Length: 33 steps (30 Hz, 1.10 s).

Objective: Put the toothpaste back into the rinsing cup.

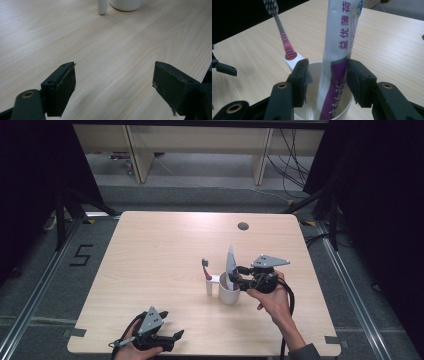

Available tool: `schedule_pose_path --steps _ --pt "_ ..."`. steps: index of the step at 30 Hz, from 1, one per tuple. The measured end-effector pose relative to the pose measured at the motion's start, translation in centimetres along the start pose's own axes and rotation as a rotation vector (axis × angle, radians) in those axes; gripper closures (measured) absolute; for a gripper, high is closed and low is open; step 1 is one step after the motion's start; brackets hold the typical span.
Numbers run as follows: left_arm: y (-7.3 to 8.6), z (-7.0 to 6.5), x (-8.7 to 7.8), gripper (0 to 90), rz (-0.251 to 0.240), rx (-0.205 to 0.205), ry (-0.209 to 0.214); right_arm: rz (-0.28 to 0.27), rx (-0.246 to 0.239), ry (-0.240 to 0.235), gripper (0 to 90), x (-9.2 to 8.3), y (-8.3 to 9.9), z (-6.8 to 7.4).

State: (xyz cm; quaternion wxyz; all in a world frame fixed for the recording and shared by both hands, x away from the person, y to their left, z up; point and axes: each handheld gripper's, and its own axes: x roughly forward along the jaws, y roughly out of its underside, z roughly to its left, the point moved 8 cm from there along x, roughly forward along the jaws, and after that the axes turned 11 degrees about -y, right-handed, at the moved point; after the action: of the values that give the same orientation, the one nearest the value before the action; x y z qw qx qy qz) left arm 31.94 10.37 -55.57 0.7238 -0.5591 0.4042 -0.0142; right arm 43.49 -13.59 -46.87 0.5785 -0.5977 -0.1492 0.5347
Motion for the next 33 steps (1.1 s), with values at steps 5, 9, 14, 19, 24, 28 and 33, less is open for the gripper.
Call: schedule_pose_path --steps 5,9,14,19,24,28,33 --pt "-0.1 0.0 0.0 18.0 -0.009 -0.008 0.0 -0.017 -0.014 0.028 52.8 -0.7 -0.1 -0.4" --pt "0.0 0.0 0.0 18.0 0.0 0.0 0.0 -0.024 -0.006 0.038 52.2 -1.4 0.0 -0.6" --pt "0.0 0.0 0.1 18.0 -0.009 -0.013 -0.003 -0.03 0.007 0.035 51.4 -2.2 0.4 -0.8" --pt "0.0 0.0 0.1 18.0 -0.005 -0.01 0.001 -0.04 0.048 0.039 50.5 -3.1 0.9 -1.0" --pt "0.0 0.0 0.1 18.1 -0.003 -0.006 0.0 -0.055 0.032 0.048 49.9 -3.9 0.9 -1.4" --pt "0.0 0.0 0.1 18.0 -0.003 -0.005 0.001 -0.068 0.059 0.046 49.0 -4.3 1.1 -1.3" --pt "0.0 0.0 0.1 18.0 -0.009 -0.011 0.0 -0.069 0.059 0.059 46.2 -5.0 1.5 -1.6"
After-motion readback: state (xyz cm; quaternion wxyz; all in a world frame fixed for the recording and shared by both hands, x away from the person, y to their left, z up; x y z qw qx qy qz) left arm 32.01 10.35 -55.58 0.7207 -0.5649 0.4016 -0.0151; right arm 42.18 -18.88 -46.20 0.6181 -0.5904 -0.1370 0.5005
